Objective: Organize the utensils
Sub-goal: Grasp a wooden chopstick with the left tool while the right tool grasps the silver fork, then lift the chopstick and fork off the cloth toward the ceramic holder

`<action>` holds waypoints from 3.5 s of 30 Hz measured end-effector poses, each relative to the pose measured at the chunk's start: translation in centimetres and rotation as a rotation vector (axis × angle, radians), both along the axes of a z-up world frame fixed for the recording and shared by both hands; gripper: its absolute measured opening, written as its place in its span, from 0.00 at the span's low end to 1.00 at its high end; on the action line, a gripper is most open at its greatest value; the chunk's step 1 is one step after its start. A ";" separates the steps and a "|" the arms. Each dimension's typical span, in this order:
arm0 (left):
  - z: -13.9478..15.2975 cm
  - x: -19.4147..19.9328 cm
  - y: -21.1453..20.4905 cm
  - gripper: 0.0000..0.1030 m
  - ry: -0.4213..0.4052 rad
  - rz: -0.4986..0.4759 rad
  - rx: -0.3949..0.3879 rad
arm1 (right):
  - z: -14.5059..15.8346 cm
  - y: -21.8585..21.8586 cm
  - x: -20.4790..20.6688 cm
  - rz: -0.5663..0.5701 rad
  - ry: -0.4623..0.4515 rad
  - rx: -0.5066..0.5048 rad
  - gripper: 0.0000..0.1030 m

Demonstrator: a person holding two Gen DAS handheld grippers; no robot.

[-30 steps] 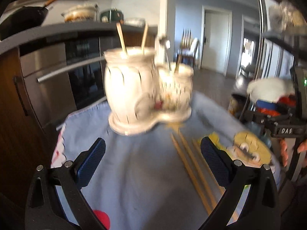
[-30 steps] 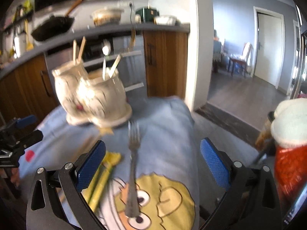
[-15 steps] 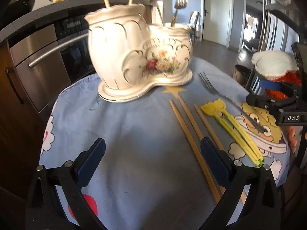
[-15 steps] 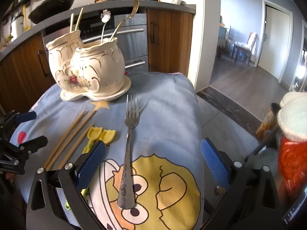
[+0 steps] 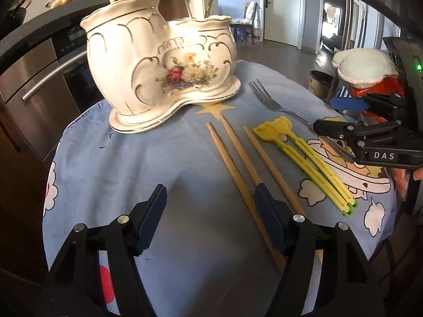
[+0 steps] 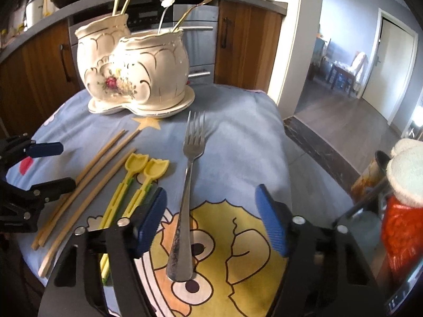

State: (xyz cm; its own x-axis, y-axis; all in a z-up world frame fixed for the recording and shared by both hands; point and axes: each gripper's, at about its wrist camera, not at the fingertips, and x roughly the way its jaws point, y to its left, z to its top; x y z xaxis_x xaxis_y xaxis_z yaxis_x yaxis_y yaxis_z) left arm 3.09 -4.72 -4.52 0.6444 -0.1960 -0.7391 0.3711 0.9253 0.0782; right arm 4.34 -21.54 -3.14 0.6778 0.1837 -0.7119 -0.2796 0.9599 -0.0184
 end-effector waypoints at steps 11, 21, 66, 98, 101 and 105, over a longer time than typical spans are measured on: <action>0.0 0.3 -1.0 0.09 0.066 -0.100 -0.032 | -0.9 1.3 0.9 0.036 0.062 0.036 0.29; 0.5 0.7 1.7 0.06 0.099 -0.092 -0.008 | -0.8 0.8 0.9 0.041 0.084 0.045 0.07; 5.7 -3.7 4.5 0.06 -0.179 -0.163 -0.128 | 6.5 0.4 -4.3 0.132 -0.321 0.114 0.06; 17.5 8.4 8.1 0.06 -0.577 -0.013 -0.557 | 16.1 4.2 6.1 0.114 -0.466 0.373 0.06; 17.1 9.7 7.6 0.06 -0.609 0.017 -0.538 | 15.7 4.5 7.0 0.093 -0.464 0.367 0.06; 16.1 10.8 7.3 0.06 -0.647 0.058 -0.534 | 14.5 4.6 8.1 0.072 -0.446 0.354 0.06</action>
State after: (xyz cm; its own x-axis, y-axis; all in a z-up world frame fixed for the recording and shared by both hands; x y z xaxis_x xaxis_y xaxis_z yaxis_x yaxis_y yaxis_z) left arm 13.90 2.54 11.53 0.9289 -0.3684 -0.0380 0.3547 0.9145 -0.1947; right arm 12.40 -16.94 11.32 0.8755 0.4155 -0.2468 -0.3832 0.9080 0.1692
